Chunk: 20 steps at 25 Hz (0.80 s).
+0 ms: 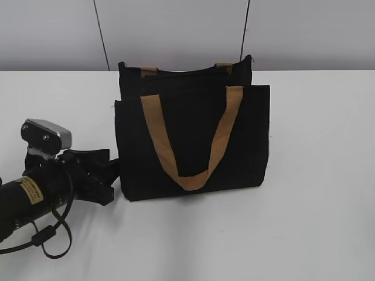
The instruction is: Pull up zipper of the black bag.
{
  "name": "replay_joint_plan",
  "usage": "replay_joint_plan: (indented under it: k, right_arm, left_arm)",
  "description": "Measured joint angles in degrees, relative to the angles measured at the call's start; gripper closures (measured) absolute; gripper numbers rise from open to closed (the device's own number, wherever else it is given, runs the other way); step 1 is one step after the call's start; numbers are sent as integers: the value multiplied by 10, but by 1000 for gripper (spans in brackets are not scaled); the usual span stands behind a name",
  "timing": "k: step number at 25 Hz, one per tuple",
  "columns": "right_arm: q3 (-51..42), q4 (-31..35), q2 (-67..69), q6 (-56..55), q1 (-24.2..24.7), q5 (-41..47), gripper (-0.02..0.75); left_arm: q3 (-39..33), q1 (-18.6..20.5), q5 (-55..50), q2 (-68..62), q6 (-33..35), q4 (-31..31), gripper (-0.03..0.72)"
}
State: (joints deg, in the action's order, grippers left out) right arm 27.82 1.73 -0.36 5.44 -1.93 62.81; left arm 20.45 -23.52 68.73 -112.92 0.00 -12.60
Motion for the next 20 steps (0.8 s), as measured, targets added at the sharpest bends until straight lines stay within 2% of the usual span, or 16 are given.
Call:
replay_joint_plan:
  k: [5, 20]
  right_arm:
    - [0, 0, 0, 0, 0, 0, 428]
    - [0, 0, 0, 0, 0, 0, 428]
  left_arm:
    - [7, 0, 3, -12, 0, 3, 327]
    - [98, 0, 7, -47, 3, -17, 344]
